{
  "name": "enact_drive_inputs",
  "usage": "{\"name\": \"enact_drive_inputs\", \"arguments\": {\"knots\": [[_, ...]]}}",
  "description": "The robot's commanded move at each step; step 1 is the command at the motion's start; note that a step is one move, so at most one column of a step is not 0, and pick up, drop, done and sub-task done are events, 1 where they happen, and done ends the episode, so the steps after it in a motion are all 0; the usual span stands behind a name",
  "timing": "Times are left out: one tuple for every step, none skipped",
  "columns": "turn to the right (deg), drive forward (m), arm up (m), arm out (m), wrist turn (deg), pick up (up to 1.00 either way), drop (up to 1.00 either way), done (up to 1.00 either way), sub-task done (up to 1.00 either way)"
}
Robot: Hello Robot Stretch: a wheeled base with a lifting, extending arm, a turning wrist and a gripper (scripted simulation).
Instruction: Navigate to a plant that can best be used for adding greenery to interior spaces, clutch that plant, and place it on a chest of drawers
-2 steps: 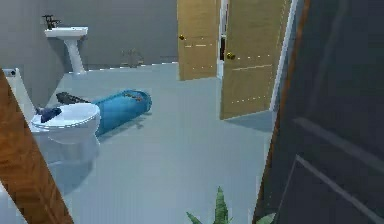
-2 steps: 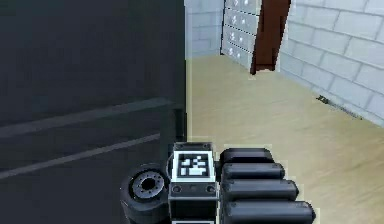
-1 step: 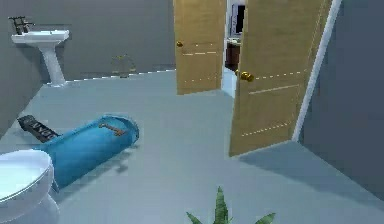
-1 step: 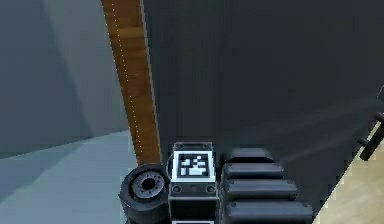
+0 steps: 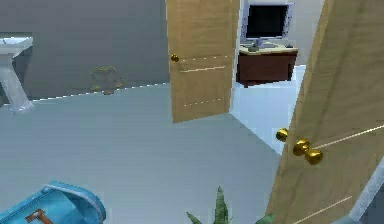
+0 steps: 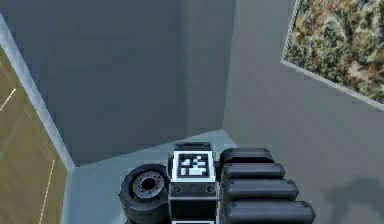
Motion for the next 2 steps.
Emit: {"name": "enact_drive_inputs", "arguments": {"knots": [[0.0, 0.95, 0.0, 0.0, 0.0, 0.0, 0.0, 0.0, 0.0], [-9.0, 0.0, 0.0, 0.0, 0.0, 0.0, 0.0, 0.0, 0.0]]}}
